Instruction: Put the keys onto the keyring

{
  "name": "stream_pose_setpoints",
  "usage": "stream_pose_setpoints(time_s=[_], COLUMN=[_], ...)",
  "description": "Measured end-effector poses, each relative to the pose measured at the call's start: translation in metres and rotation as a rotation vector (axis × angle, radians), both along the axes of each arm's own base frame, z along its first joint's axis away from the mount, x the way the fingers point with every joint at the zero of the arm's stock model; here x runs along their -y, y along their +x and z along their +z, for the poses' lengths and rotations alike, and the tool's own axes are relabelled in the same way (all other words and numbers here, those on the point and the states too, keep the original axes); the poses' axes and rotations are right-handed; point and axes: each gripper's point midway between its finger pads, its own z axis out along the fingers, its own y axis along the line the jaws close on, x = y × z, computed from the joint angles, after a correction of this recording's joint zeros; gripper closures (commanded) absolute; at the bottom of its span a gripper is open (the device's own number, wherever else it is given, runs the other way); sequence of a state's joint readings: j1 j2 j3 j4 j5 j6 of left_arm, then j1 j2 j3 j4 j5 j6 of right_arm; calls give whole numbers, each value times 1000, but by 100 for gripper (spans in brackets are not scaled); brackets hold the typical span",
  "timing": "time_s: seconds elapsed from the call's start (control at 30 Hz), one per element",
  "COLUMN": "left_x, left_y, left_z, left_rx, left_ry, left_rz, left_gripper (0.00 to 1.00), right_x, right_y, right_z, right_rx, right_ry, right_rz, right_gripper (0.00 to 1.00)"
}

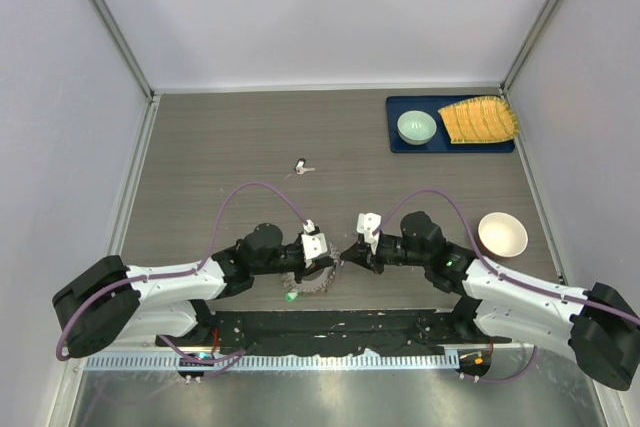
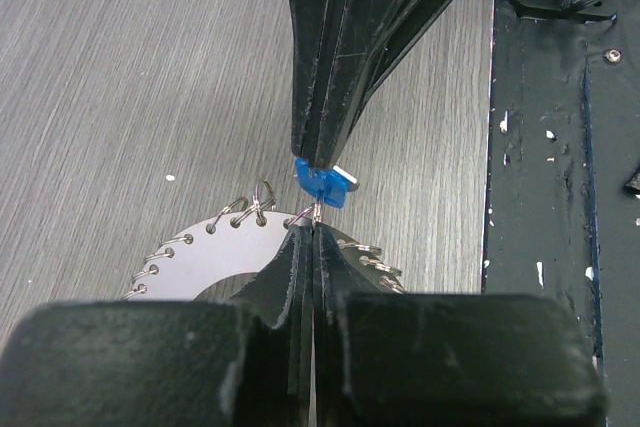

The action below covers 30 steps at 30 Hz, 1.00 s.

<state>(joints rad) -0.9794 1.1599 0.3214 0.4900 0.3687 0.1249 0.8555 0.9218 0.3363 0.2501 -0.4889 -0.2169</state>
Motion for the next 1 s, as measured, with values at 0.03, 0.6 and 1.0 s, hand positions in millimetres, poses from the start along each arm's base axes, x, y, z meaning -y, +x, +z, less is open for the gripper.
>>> stream_pose_setpoints(time_s=[0.03, 0.6, 1.0], left_x=[0, 0, 0], left_y=[0, 0, 0], left_z=[0, 0, -1], left_rx=[0, 0, -2], left_ry=[0, 0, 1], left_rz=[0, 0, 0], left_gripper=[100, 100, 100], right_x=[0, 1, 1], right_y=[0, -2, -2], right_z=[0, -21, -10], right_rx=[3, -43, -20], right_ry=[0, -66, -38], right_rz=[0, 13, 15], right_gripper=[99, 99, 99])
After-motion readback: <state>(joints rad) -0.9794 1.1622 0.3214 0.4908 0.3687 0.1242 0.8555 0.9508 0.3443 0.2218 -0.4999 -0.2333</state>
